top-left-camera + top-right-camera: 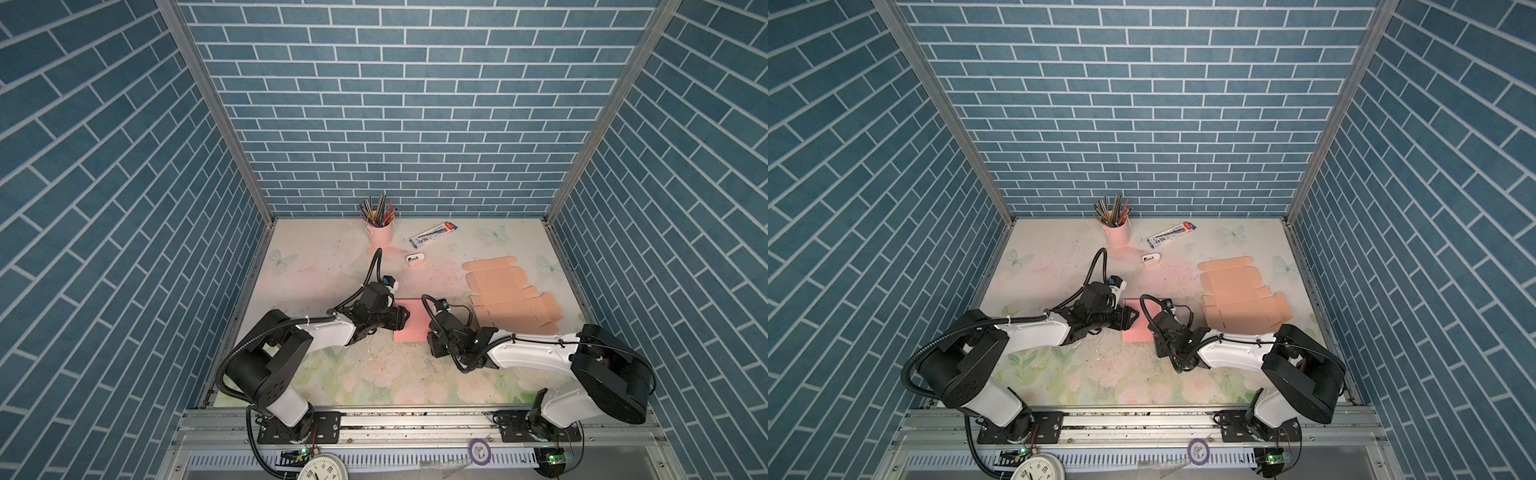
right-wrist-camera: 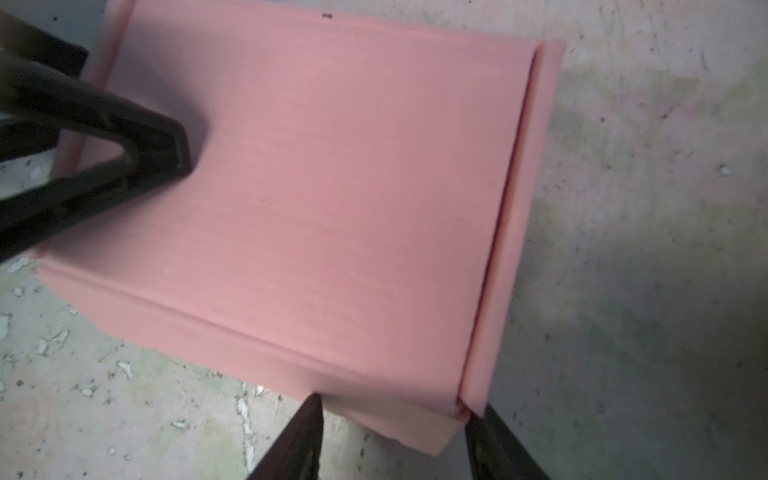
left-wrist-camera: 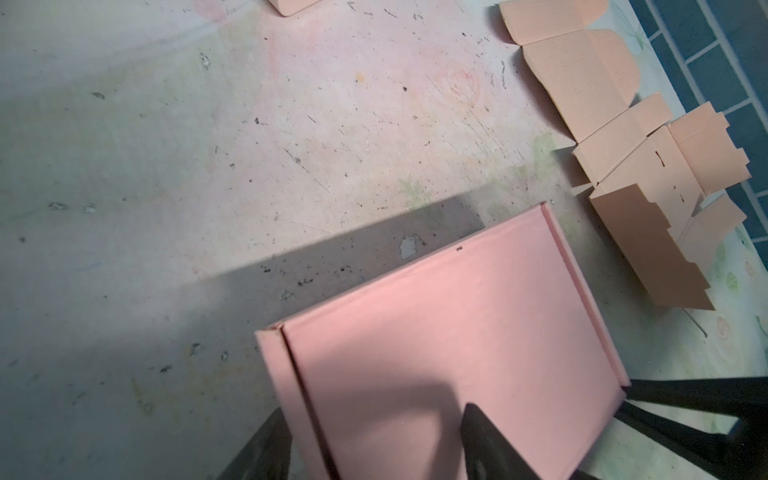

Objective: Fold the paper box

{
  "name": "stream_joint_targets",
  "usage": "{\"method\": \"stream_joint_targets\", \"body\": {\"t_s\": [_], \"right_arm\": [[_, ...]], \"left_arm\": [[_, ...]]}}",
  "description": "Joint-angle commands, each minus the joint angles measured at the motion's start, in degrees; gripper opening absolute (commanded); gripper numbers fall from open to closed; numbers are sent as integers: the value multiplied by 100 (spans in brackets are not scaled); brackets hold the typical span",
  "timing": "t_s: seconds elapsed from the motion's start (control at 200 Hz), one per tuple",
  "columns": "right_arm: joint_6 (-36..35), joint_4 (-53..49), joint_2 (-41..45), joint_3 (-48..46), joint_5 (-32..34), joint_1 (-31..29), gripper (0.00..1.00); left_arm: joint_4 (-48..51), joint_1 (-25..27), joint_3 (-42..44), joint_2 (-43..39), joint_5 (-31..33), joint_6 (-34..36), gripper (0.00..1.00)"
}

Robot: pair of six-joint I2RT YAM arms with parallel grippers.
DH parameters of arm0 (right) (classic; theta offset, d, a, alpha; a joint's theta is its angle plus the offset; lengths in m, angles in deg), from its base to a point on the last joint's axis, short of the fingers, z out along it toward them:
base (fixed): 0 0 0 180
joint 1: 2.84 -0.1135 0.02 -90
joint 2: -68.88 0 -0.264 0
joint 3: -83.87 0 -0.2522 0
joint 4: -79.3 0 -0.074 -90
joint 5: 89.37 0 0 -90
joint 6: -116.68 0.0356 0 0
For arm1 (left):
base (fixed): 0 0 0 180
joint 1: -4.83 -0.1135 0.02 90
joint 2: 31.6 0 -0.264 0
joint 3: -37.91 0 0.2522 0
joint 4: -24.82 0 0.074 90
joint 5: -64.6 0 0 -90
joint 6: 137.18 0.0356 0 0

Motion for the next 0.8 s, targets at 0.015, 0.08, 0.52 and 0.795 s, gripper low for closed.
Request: {"method": "stream_joint_targets", "body": {"t_s": [0.015, 0.08, 0.52, 0.795], "right_arm": [[37, -201, 140, -6, 305, 53, 55], [79, -258, 292, -109, 349, 70, 55], [149, -398, 782, -340, 210, 99, 54], [221, -468, 1337, -436, 36, -30, 48]], "left_arm": [[167, -8, 242, -205, -109, -5, 65], [117, -7, 383, -314, -172, -85, 65], [795, 110, 738, -1527, 39, -225, 71], [944, -90, -249, -962, 30, 38, 73]]}}
